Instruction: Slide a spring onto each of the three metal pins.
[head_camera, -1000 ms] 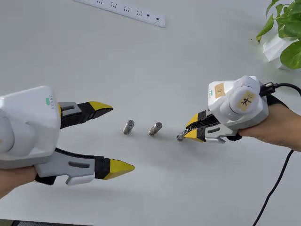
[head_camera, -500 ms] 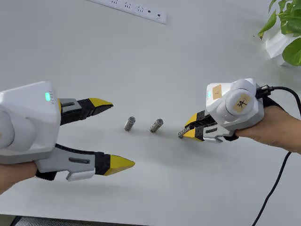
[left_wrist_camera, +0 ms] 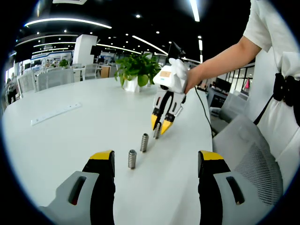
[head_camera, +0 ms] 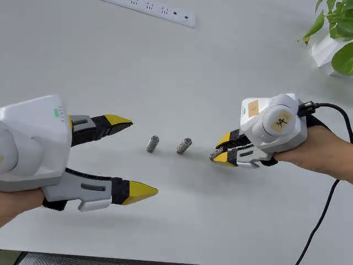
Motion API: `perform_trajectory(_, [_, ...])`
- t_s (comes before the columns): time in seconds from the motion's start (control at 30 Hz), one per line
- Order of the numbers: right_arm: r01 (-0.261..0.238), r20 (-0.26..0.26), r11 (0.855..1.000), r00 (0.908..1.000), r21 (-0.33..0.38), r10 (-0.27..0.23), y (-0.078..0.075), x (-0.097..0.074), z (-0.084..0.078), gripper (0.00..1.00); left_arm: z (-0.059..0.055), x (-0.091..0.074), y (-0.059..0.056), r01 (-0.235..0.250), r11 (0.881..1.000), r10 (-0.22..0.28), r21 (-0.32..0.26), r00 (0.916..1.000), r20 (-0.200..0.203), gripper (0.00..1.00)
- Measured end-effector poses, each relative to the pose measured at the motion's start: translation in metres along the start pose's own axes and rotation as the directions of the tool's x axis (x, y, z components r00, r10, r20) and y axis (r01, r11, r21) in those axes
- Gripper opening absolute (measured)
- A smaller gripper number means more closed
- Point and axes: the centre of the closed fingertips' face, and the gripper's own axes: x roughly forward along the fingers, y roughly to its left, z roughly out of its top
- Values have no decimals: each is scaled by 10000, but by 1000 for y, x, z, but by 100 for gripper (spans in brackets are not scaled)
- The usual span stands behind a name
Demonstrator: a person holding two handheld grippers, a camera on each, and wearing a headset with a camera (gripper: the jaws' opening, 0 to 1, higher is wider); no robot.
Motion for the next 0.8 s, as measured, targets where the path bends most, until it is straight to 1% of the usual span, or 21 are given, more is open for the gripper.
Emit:
perform_trajectory(0.13, [59, 125, 10000, 9999, 81, -60, 0, -3, 2, 16, -1, -1, 0, -6, 10000, 7, 60, 10000, -57, 72])
perform_trajectory(0.23, [178, 317, 9995, 9993, 250, -186, -1, -8, 4, 18, -2, -1, -1, -9, 9999, 12, 136, 9999, -158, 73])
perform_trajectory(0.33, [318, 715, 9977, 9968, 597, -360, -1, -18, 7, 21, -2, -2, -2, -22, 9998, 26, 213, 9998, -217, 74])
perform_trajectory(0.47, [492, 1110, 9944, 9920, 933, -595, 1, -31, 8, 27, -3, -5, -2, -103, 9992, 115, 389, 9994, -324, 77])
perform_trajectory(0.57, [735, 1512, 9901, 9843, 1197, -913, 2, -44, 9, 32, -4, -8, -2, -176, 9987, 193, 471, 9991, -368, 79])
perform_trajectory(0.63, [777, 1841, 9855, 9773, 1511, -1053, 5, -53, 10, 36, -4, -11, -4, -207, 9984, 228, 525, 9990, -393, 80])
perform_trajectory(0.73, [919, 2339, 9785, 9629, 1849, -1346, 9, -66, 7, 40, -7, -14, -5, -272, 9977, 302, 614, 9983, -494, 83])
perform_trajectory(0.8, [951, 2516, 9754, 9570, 1988, -1446, 13, -71, 4, 43, -8, -16, -5, -351, 9973, 385, 644, 9978, -533, 86])
